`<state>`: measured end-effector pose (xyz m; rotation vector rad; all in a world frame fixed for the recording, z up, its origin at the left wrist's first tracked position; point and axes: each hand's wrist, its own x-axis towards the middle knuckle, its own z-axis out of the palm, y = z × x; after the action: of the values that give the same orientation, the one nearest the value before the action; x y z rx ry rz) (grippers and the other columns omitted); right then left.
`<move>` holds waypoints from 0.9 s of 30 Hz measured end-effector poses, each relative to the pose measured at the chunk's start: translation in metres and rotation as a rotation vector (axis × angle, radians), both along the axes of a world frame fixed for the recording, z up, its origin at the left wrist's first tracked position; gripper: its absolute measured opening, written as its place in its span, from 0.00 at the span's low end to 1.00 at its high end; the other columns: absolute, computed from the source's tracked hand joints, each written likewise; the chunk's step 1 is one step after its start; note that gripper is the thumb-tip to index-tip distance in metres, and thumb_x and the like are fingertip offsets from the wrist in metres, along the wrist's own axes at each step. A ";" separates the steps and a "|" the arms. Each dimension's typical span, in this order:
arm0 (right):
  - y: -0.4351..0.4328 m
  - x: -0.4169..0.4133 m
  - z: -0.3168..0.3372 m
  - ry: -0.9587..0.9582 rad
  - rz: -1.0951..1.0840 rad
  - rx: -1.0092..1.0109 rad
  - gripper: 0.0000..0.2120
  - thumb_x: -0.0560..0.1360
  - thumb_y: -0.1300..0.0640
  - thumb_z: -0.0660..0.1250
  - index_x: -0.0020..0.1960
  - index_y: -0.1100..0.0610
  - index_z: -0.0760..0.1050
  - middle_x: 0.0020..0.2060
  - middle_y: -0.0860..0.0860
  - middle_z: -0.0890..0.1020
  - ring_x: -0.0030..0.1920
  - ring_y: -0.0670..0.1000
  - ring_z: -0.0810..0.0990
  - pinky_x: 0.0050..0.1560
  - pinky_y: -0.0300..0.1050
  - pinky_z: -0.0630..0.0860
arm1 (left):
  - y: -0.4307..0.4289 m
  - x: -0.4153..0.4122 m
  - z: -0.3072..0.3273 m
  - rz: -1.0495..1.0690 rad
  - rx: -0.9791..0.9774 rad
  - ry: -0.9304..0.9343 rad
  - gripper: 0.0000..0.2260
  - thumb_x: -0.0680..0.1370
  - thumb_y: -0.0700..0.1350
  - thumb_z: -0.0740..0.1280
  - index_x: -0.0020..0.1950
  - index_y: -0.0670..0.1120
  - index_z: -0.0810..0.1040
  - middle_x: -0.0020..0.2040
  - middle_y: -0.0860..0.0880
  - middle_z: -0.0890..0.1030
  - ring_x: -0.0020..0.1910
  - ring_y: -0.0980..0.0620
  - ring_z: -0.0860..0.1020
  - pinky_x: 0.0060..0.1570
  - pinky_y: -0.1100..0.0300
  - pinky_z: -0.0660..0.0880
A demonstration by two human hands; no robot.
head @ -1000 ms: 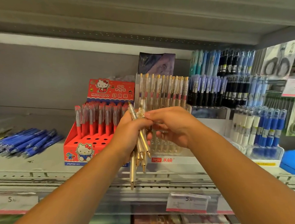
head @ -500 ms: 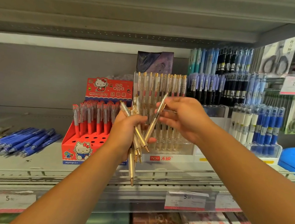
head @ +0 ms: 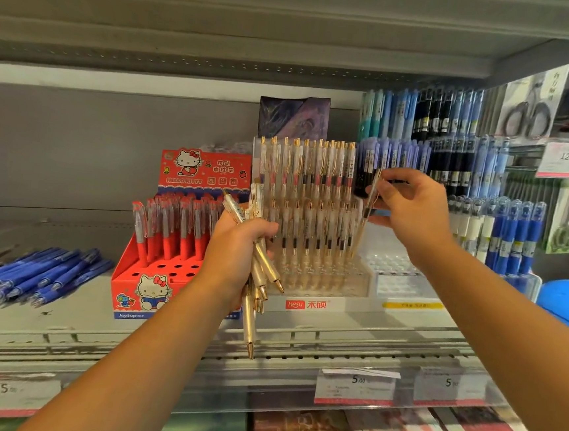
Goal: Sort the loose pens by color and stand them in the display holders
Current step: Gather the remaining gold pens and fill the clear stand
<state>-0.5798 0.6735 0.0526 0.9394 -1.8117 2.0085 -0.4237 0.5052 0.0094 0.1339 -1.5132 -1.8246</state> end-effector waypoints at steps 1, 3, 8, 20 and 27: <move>-0.001 -0.002 -0.003 0.009 -0.009 0.017 0.11 0.80 0.61 0.65 0.47 0.46 0.77 0.45 0.52 0.85 0.42 0.51 0.85 0.35 0.43 0.82 | 0.000 0.000 0.000 0.004 0.000 0.002 0.10 0.75 0.34 0.66 0.47 0.48 0.71 0.34 0.47 0.74 0.26 0.51 0.73 0.25 0.58 0.70; -0.004 -0.006 -0.007 0.021 -0.016 0.045 0.10 0.80 0.61 0.65 0.47 0.46 0.77 0.45 0.54 0.85 0.43 0.52 0.84 0.34 0.41 0.81 | 0.000 0.000 0.000 -0.001 0.008 0.004 0.09 0.75 0.34 0.66 0.47 0.48 0.71 0.33 0.48 0.73 0.25 0.51 0.72 0.24 0.59 0.70; -0.010 -0.015 -0.018 0.013 -0.019 0.156 0.09 0.79 0.62 0.66 0.48 0.49 0.78 0.44 0.53 0.83 0.39 0.51 0.85 0.34 0.41 0.82 | 0.002 0.000 0.001 -0.014 0.019 0.006 0.09 0.76 0.34 0.66 0.46 0.47 0.71 0.31 0.51 0.75 0.24 0.53 0.74 0.21 0.60 0.70; -0.012 -0.019 -0.029 0.188 -0.238 0.459 0.09 0.78 0.58 0.69 0.57 0.58 0.81 0.47 0.51 0.85 0.44 0.48 0.82 0.51 0.44 0.78 | 0.000 0.001 0.000 0.030 -0.017 -0.042 0.16 0.78 0.48 0.70 0.61 0.40 0.75 0.48 0.38 0.78 0.35 0.50 0.77 0.27 0.61 0.73; -0.021 0.030 -0.019 0.451 -0.244 0.254 0.04 0.76 0.58 0.70 0.51 0.55 0.79 0.44 0.47 0.80 0.42 0.43 0.77 0.46 0.38 0.76 | 0.002 0.004 0.001 0.082 -0.031 -0.030 0.16 0.76 0.50 0.72 0.61 0.46 0.77 0.49 0.46 0.83 0.57 0.40 0.81 0.57 0.42 0.78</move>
<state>-0.5501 0.6525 0.0340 1.0756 -1.8349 1.3140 -0.4196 0.5073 0.0106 0.2066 -1.5338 -1.7410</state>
